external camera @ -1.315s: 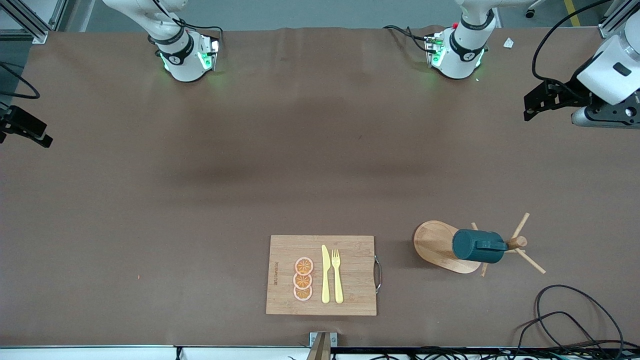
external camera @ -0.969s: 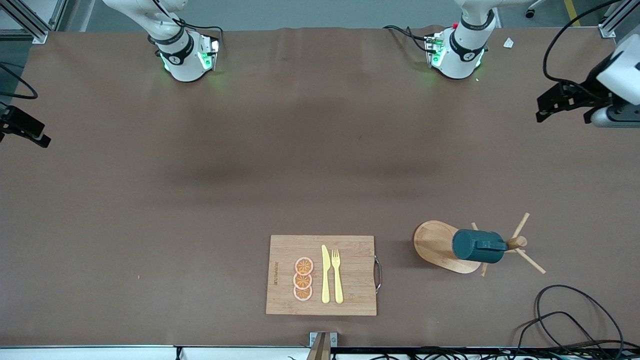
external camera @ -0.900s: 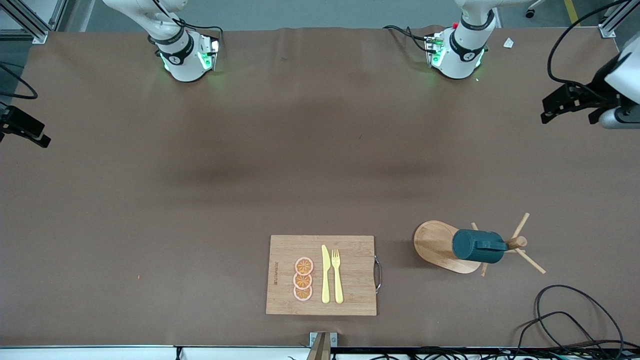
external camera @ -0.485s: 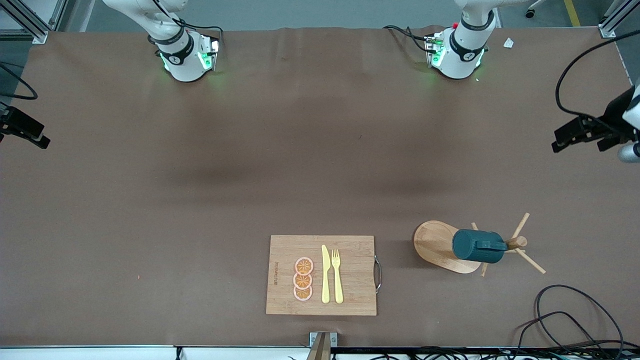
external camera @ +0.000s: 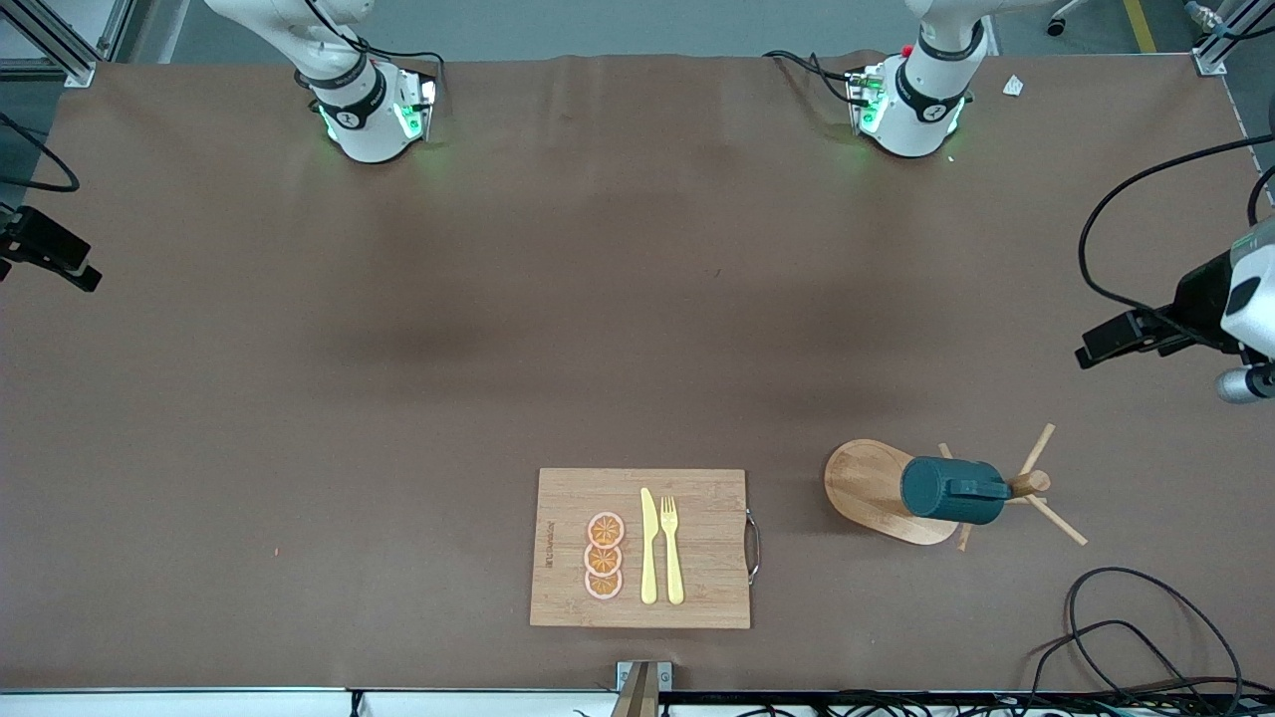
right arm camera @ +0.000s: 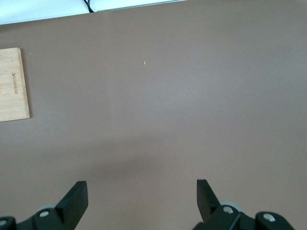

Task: Transfer cup from left to right arm and place
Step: 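Move the left gripper toward the teal mug on the wooden stand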

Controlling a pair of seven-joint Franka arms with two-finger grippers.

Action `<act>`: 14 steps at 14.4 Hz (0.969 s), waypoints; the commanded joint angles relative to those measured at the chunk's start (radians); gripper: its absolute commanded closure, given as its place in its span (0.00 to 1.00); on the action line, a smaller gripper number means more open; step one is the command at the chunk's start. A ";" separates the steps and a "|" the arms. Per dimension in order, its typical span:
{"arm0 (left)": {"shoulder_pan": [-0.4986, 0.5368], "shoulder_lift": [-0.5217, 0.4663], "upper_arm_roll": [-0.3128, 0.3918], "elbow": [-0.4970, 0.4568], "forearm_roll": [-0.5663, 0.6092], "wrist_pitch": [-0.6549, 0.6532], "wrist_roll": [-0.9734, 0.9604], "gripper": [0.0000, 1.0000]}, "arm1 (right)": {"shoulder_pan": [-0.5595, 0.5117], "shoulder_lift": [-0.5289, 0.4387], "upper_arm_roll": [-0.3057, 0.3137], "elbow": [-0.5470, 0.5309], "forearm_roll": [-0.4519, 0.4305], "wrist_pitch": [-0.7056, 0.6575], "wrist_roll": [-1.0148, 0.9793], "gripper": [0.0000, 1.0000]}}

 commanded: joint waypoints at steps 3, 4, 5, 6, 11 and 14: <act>0.000 0.074 -0.003 0.027 -0.173 0.128 -0.472 0.00 | -0.016 -0.028 0.010 -0.035 -0.007 0.012 -0.003 0.00; -0.006 0.091 -0.003 0.027 -0.175 0.151 -0.587 0.00 | -0.016 -0.028 0.010 -0.035 -0.007 0.012 -0.003 0.00; -0.010 0.109 -0.003 0.029 -0.176 0.176 -0.699 0.00 | -0.016 -0.028 0.010 -0.035 -0.007 0.012 -0.003 0.00; -0.010 0.122 -0.004 0.029 -0.176 0.216 -0.754 0.00 | -0.016 -0.028 0.010 -0.035 -0.007 0.012 -0.003 0.00; -0.015 0.183 -0.010 0.026 -0.212 0.328 -0.976 0.00 | -0.021 -0.028 0.010 -0.035 -0.004 0.012 -0.003 0.00; -0.030 0.249 -0.014 0.030 -0.218 0.375 -1.078 0.00 | -0.021 -0.028 0.010 -0.035 -0.004 0.012 -0.003 0.00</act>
